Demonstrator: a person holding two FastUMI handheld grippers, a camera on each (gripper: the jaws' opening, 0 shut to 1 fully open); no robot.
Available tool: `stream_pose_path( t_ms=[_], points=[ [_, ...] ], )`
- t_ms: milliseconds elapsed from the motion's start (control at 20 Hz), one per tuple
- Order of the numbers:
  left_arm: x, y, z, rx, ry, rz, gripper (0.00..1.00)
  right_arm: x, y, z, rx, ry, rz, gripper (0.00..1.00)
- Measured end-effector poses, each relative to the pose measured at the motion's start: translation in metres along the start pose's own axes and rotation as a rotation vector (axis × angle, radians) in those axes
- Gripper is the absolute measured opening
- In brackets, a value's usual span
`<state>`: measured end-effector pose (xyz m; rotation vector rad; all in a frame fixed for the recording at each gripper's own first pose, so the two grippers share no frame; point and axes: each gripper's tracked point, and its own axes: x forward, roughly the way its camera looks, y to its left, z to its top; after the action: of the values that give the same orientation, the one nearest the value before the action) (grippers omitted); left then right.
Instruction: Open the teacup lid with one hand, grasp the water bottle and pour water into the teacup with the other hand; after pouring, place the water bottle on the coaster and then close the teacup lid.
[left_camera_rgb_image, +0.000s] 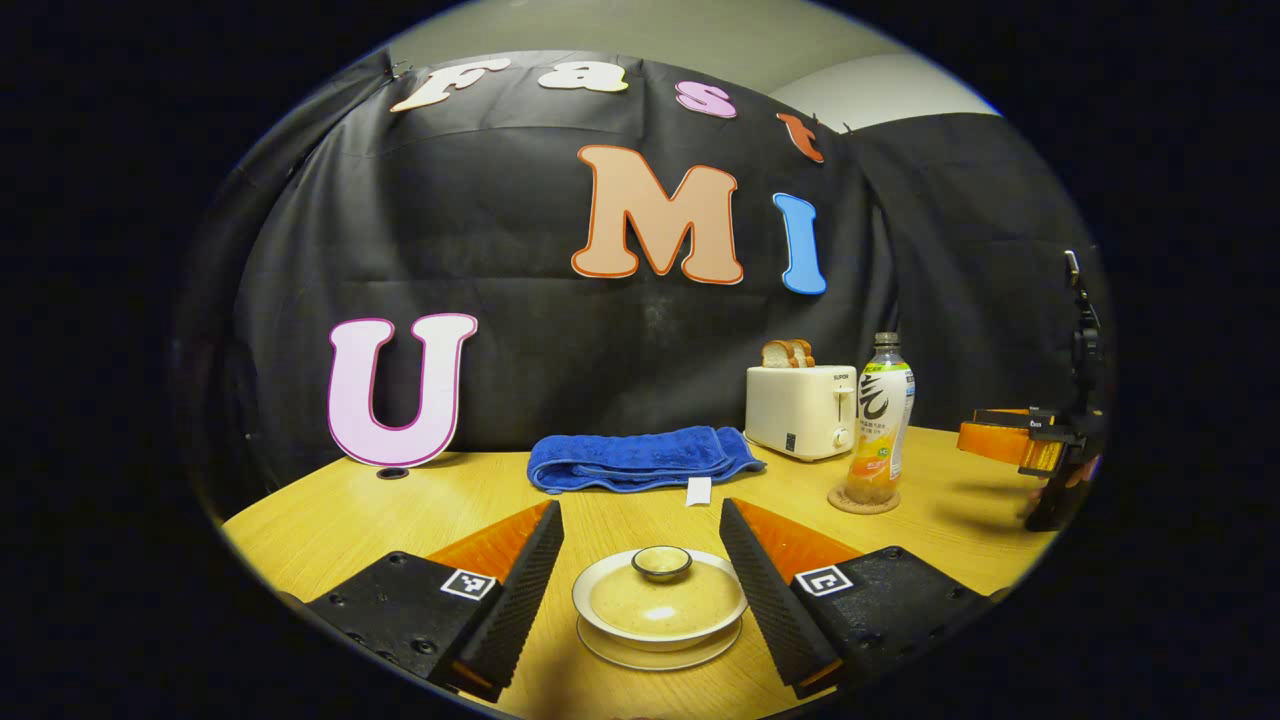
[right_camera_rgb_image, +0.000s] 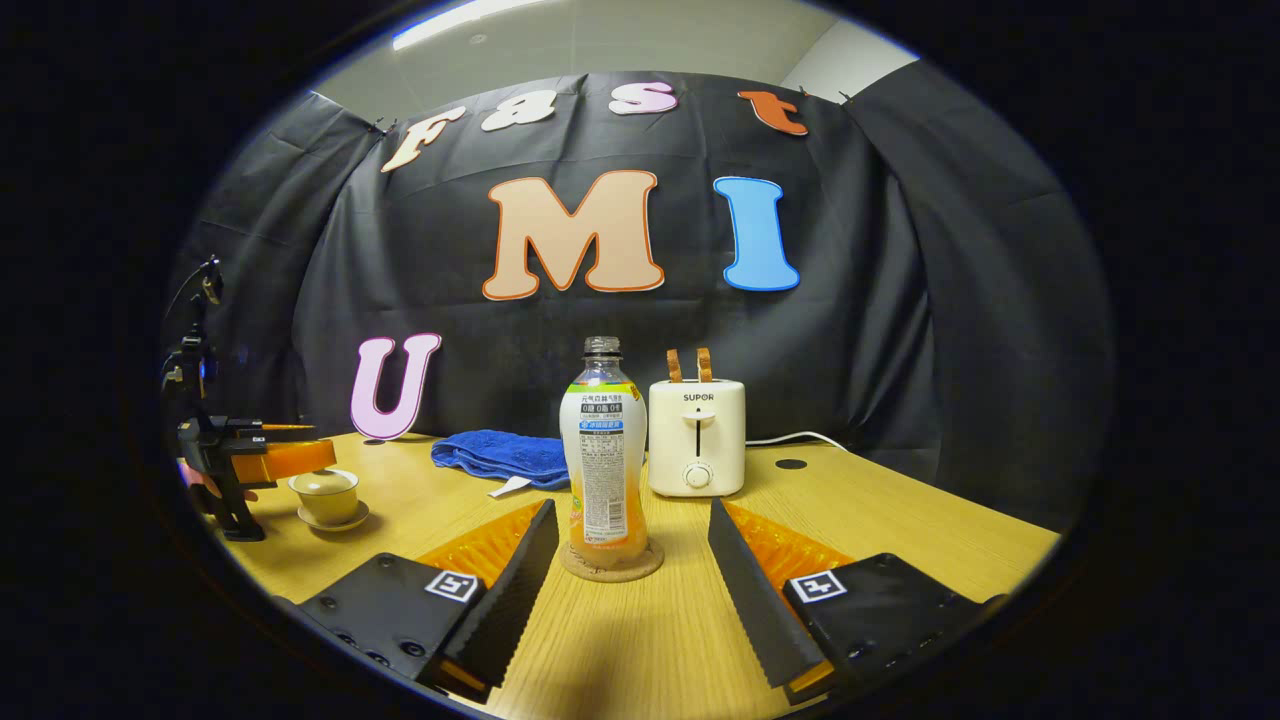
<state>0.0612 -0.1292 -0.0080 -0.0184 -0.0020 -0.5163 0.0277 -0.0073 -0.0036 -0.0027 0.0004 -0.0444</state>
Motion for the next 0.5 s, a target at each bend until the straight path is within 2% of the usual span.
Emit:
stream_pose_path(
  t_ms=[250, 500],
  points=[
    [-0.017, 0.015, 0.001, -0.001, -0.001, 0.083, 0.93, 0.0, 0.0, 0.0, 0.0, 0.0, 0.0, 0.96],
    [-0.052, 0.038, 0.002, 0.006, -0.003, 0.228, 0.92, 0.0, 0.0, 0.0, 0.0, 0.0, -0.001, 0.96]
  ],
)
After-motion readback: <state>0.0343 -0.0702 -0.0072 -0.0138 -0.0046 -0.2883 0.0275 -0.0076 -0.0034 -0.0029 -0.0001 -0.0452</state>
